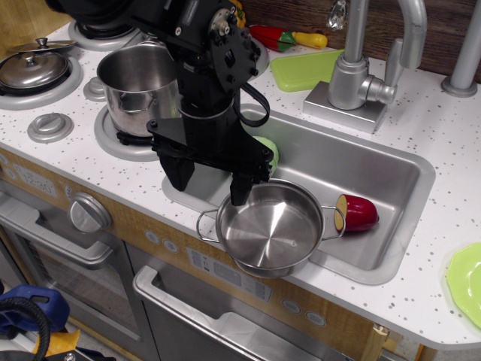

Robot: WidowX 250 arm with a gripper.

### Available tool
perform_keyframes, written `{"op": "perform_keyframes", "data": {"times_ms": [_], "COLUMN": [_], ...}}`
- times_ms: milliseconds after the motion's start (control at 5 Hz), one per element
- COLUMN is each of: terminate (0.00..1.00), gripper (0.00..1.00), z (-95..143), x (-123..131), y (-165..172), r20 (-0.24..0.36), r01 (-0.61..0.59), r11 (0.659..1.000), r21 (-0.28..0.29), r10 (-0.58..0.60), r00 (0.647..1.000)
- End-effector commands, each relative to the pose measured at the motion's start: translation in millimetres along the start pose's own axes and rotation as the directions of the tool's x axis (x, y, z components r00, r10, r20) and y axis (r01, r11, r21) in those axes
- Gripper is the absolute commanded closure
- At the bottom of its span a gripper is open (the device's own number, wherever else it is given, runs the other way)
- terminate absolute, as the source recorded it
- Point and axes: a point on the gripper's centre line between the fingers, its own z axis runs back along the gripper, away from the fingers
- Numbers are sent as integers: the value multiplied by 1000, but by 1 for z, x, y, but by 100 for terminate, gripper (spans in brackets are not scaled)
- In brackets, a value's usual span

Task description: Put pan in sink

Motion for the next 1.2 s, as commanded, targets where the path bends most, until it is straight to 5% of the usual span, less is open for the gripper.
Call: {"op": "perform_keyframes", "data": {"times_ms": [0, 400, 1000], "terminate": [0, 0, 0], "gripper": [0, 0, 0], "z": [0, -21, -48], "x": [0, 16, 25], "y": [0, -11, 0], "r20": [0, 100, 123], "r01": [0, 190, 247], "r11": [1000, 982, 967], "r21": [0, -7, -56], "r10": [0, -188, -239], "r00": [1000, 977, 963]}}
